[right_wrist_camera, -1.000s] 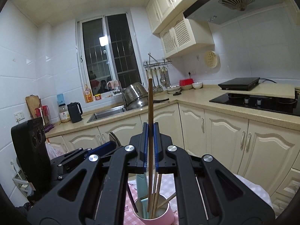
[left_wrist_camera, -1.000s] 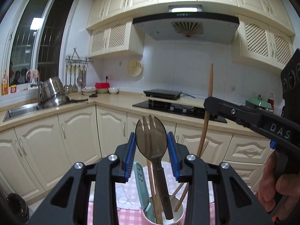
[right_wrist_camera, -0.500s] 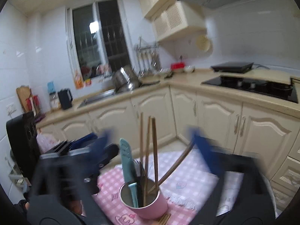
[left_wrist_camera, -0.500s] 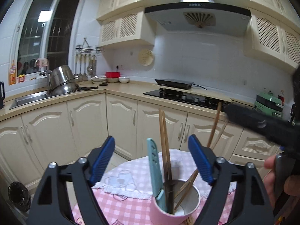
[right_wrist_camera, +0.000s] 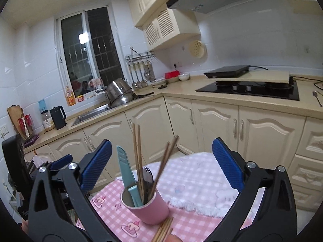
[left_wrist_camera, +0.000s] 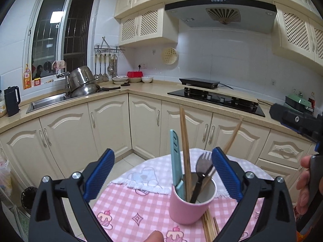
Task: Organize utensils
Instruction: 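Withdraw both tools from the cup back over the remaining chopsticks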
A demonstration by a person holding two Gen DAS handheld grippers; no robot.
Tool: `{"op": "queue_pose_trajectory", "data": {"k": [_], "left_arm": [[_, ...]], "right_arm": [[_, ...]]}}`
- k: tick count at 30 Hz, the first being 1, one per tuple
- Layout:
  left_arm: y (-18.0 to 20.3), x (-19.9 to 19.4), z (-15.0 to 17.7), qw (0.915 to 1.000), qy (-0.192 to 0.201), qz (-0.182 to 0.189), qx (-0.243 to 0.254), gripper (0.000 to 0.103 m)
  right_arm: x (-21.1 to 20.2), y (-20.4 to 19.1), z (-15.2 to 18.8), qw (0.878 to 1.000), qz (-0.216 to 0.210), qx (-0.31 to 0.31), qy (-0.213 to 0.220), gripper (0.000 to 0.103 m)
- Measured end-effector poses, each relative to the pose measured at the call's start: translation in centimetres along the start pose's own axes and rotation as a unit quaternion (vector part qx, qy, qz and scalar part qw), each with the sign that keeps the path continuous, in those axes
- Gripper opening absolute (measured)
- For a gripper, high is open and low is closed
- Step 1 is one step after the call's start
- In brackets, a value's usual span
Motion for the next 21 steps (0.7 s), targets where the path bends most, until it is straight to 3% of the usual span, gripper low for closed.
{"op": "queue_pose_trajectory", "data": {"k": [12,21], "left_arm": [[-0.5,-2.6,1.9,0.9998,-0.017,0.006,-0.003,0.095],[-0.6,-2.6,4.3,0.9988,-0.049,0.007,0.000,0.095]], "right_arm": [[-1.8,1.5,5.0,0.996,0.030,0.038,-0.076,0.097],[-1.8,2.1,9.2,0.986,0.044,0.067,-0.147,0.097]]}}
Point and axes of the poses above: each gripper's, at about its wrist camera, not at the fingertips, and x roughly the way its jaws point, y to its right, z to its underside, the point moved 3 cm from there along x, roughly the way its jaws point, and after that the axes turned 15 degrees about -z, right-handed, at the moved point
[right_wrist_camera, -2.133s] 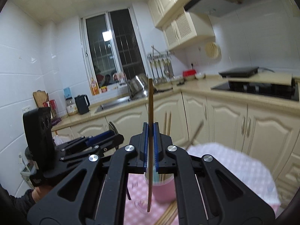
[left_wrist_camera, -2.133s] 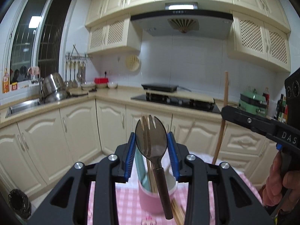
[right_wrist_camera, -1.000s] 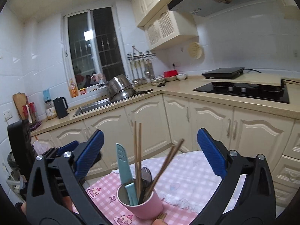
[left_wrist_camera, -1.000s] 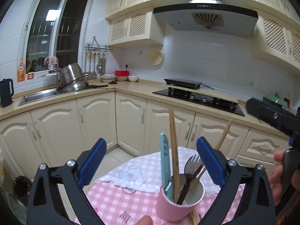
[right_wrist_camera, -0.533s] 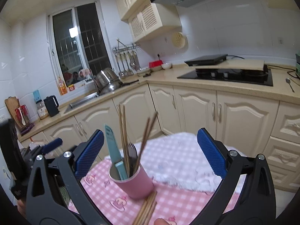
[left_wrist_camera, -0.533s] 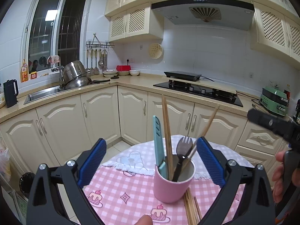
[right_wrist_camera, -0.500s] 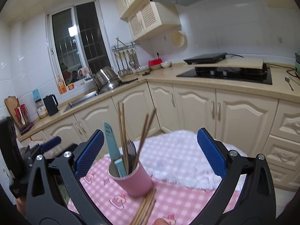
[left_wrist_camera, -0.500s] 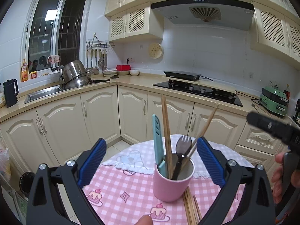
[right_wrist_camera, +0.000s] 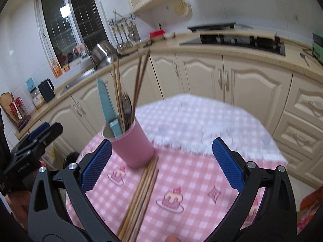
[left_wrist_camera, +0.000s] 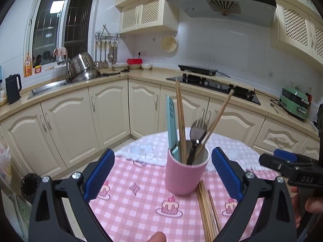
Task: Organize utensils
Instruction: 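Withdraw both tools from the cup back over the remaining chopsticks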
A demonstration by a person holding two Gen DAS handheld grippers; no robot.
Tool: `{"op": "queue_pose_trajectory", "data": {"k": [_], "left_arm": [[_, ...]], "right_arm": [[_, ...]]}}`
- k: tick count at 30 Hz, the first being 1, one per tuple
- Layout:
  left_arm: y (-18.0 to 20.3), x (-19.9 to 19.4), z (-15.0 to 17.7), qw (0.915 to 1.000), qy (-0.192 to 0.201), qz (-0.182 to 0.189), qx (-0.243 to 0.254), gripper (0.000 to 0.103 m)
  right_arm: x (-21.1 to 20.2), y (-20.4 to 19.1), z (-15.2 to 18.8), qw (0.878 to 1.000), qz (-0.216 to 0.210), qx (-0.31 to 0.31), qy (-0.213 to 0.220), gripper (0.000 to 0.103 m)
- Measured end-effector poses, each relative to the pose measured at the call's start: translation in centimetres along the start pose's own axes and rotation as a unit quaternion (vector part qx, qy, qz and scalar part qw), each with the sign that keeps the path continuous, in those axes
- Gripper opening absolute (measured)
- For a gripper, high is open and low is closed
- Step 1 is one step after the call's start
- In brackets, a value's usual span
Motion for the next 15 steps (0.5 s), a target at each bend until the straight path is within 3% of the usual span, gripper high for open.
{"op": "queue_pose_trajectory", "data": {"k": [9,15], "left_arm": [[1.4,2.2,4.4,0.9967,-0.072,0.012,0.036,0.095],[2.8,3.7,7.3,0.9909,-0.115,0.022,0.065,0.095]], "right_arm": [[3.2,1.2,5.0,0.996,0.030,0.005,-0.088,0.097],[4.1,1.7,6.6,0.993,0.033,0.006,-0.115,0.097]]}}
Point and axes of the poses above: each gripper's, at about its wrist camera, not at the fingertips, and x roughly the way its jaws point, y to its right, z to its underside, the point moved 3 cm from there along x, roughly the way its jaws point, and after that the axes turned 15 degrees about -z, right-handed, at the moved point
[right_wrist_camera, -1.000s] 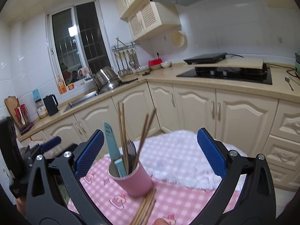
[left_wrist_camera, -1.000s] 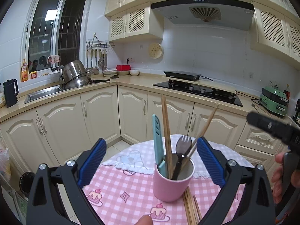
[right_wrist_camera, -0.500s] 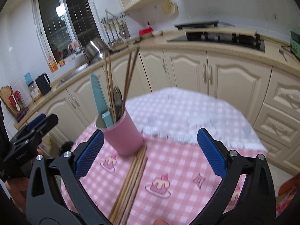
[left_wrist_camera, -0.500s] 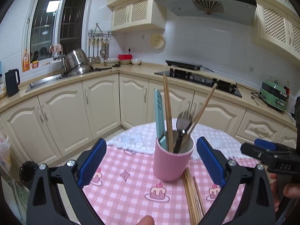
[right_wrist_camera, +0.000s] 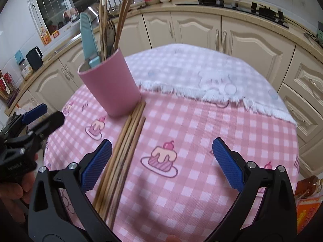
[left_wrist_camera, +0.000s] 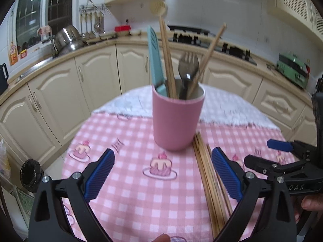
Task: Organize utensils
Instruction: 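Withdraw both tools from the cup back over the remaining chopsticks, then grasp a wooden chopstick with the left tool while the right tool grasps another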
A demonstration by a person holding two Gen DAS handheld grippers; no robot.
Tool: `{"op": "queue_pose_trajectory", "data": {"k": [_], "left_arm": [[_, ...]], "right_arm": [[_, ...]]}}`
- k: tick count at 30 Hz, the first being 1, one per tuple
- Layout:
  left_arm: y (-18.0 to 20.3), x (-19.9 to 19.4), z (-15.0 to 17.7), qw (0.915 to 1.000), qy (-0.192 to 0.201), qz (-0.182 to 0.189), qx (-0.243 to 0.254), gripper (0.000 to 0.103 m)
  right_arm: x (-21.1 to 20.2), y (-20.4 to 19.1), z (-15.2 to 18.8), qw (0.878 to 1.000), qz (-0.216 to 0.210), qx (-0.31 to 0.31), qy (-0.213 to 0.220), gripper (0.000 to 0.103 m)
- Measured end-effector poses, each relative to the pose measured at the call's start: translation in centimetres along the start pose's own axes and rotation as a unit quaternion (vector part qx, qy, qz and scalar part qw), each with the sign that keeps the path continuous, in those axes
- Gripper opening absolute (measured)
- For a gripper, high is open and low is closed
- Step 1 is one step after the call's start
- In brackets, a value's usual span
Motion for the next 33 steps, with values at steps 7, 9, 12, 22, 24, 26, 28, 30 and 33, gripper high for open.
{"op": "queue_pose_trajectory", "data": {"k": [7,9,12,22,24,26,28,30,33], "left_arm": [[1.4,1.9,1.8,0.9988,-0.040,0.006,0.027,0.095],[2.0,2.4,2.3,0.9979,-0.050,0.012,0.040,0.095],[2.7,3.3,3.1,0.9956,-0.074,0.026,0.051,0.095],[3.9,4.8,4.8,0.9926,-0.098,0.021,0.070,0.095],[4.1,4.6,4.8,0.9928,-0.090,0.014,0.078,0.095],[4.3,4.4,4.9,0.9931,-0.079,0.002,0.087,0.095],[4.3,4.4,5.0,0.9936,-0.070,-0.006,0.089,0.095],[4.1,4.2,5.1,0.9939,-0.068,-0.011,0.086,0.095],[3.9,4.1,5.1,0.9939,-0.070,-0.012,0.085,0.095]], "right_arm": [[0.7,0.5,1.1,1.000,0.007,-0.005,-0.023,0.097],[0.8,0.6,1.2,1.000,0.005,-0.004,-0.025,0.097],[0.8,0.9,1.5,1.000,0.003,0.002,-0.027,0.097],[1.0,1.9,2.2,0.999,0.005,0.014,-0.039,0.097],[1.1,1.7,2.1,0.999,0.004,0.009,-0.042,0.097],[1.4,1.6,2.0,0.999,0.005,0.003,-0.046,0.097],[1.7,1.3,2.0,0.999,0.006,-0.001,-0.051,0.097],[2.2,0.9,2.0,0.998,0.006,-0.008,-0.058,0.097],[3.1,0.0,2.3,0.997,0.006,-0.027,-0.073,0.097]]}}
Point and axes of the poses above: each gripper's, at about its wrist camera, not at the fingertips, and x roughly the way its jaws point, y to its right, z to its underside, the point moved 3 cm from there along x, roughly the way its jaws point, and after that the axes turned 15 degrees about -z, right-handed, at the moved point
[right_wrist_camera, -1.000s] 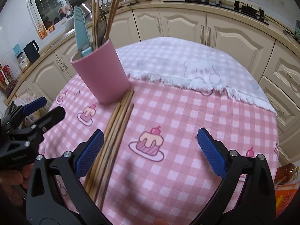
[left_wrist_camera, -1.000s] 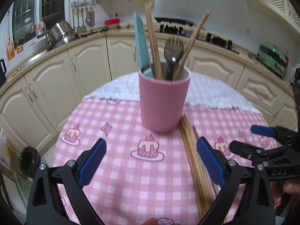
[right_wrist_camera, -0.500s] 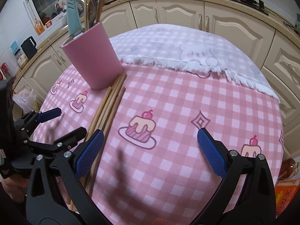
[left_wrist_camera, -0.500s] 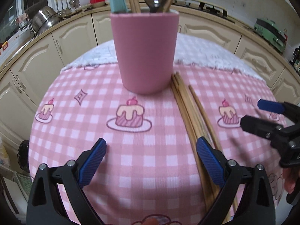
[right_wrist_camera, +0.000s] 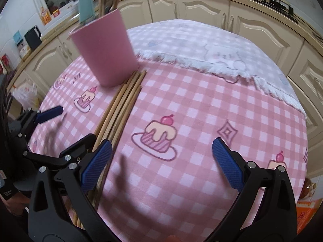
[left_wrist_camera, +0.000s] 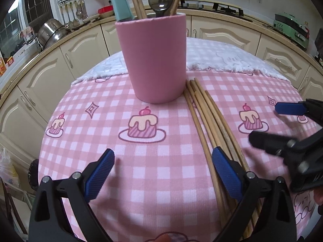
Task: Organize utensils
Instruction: 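Grasp a wooden chopstick with the left tool while the right tool grasps another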
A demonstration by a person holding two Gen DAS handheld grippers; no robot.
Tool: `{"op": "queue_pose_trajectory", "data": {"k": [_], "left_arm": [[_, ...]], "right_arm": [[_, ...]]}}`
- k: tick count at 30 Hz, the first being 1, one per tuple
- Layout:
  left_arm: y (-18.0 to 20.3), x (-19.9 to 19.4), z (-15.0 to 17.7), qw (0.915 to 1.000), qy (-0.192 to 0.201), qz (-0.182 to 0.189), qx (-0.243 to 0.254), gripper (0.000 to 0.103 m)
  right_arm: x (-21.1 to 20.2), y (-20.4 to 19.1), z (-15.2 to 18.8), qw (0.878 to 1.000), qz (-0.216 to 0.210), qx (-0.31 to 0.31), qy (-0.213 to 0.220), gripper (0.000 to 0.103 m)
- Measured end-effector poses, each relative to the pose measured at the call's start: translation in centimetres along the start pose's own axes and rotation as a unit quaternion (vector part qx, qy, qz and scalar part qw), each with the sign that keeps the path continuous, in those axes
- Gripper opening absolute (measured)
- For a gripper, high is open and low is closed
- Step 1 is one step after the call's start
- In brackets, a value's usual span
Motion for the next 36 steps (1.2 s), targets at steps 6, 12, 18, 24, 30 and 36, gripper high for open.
{"op": "queue_pose_trajectory", "data": {"k": [6,12,18,24,30,36], "left_arm": [[-0.7,0.0,0.2,0.9998,0.004,0.008,0.020,0.095],[-0.9,-0.1,0.1,0.9977,0.016,0.010,0.065,0.095],[-0.5,0.0,-0.3,0.9957,0.018,0.015,0.089,0.095],[-1.4,0.6,-0.3,0.9974,-0.001,0.039,0.060,0.095],[-2.1,0.7,-0.2,0.9979,-0.004,0.039,0.051,0.095],[-2.8,0.9,-0.2,0.9981,-0.011,0.046,0.039,0.095]], "right_arm": [[0.8,0.1,-0.2,1.000,0.006,0.000,-0.005,0.097],[1.2,-0.3,0.0,1.000,0.020,-0.013,-0.009,0.097],[1.0,-0.1,0.1,0.997,0.067,-0.032,-0.024,0.097],[0.2,0.8,-0.3,1.000,0.017,0.012,-0.005,0.097],[1.3,-0.9,0.2,0.999,0.026,-0.015,-0.030,0.097],[0.8,-0.8,0.9,0.999,0.041,-0.004,-0.034,0.097]]}}
Point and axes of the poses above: each gripper's, at about its wrist camera, not at the fingertips, and x roughly the way its jaws point, y to its right, z to its underside, the point moved 3 cm from there along x, roughly the way its jaws point, and after that the axes turned 15 degrees about -z, right-handed, at the moved point
